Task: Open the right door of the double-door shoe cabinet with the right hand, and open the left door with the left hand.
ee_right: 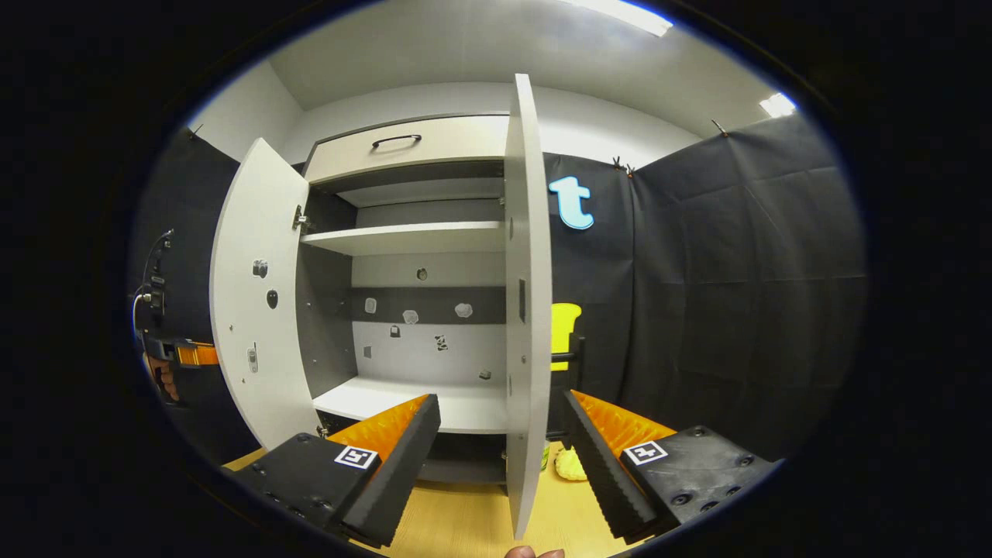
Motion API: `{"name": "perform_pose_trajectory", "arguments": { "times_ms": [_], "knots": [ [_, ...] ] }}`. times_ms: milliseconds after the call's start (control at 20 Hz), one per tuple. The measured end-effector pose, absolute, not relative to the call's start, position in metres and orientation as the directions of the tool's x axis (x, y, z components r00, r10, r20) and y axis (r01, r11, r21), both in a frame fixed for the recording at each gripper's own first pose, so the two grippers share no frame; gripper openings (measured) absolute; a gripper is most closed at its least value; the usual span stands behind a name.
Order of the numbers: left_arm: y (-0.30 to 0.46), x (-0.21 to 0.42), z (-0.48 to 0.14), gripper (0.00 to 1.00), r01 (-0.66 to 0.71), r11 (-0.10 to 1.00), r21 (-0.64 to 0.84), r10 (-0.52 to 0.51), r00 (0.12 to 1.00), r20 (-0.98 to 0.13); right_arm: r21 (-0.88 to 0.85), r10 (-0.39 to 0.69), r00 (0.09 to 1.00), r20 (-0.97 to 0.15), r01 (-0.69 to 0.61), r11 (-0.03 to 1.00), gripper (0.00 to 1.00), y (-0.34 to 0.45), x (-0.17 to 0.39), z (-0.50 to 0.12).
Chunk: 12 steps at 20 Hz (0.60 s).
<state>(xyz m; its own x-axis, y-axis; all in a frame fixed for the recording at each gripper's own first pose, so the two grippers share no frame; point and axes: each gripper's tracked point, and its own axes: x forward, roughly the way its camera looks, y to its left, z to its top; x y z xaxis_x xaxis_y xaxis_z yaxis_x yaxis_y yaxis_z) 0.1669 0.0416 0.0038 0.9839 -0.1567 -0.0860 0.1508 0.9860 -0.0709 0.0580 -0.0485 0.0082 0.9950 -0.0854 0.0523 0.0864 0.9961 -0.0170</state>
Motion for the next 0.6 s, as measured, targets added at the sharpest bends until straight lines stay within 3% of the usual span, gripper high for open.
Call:
{"name": "perform_pose_trajectory", "arguments": {
  "times_ms": [150, 250, 450, 600],
  "knots": [
    [0.091, 0.165, 0.007, 0.06, 0.113, 0.991, -0.073, -0.118, 0.99, -0.079, -0.025, -0.07, 0.996, 0.048, 0.071, 0.997, 0.99, -0.037, 0.059, 0.007],
    [0.073, 0.165, 0.008, 0.08, 0.227, 0.961, -0.16, -0.241, 0.968, -0.075, -0.034, -0.067, 0.996, 0.052, 0.069, 0.997, 0.99, -0.034, 0.058, 0.009],
    [0.085, 0.165, 0.006, 0.07, 0.174, 0.984, -0.042, -0.177, 0.981, -0.076, -0.04, -0.077, 0.995, 0.068, 0.079, 0.996, 0.99, -0.028, 0.049, 0.011],
    [0.081, 0.164, 0.005, 0.07, 0.154, 0.985, -0.074, -0.159, 0.984, -0.076, -0.035, -0.085, 0.994, 0.063, 0.087, 0.996, 0.99, -0.029, 0.049, 0.01]
  ]
}}
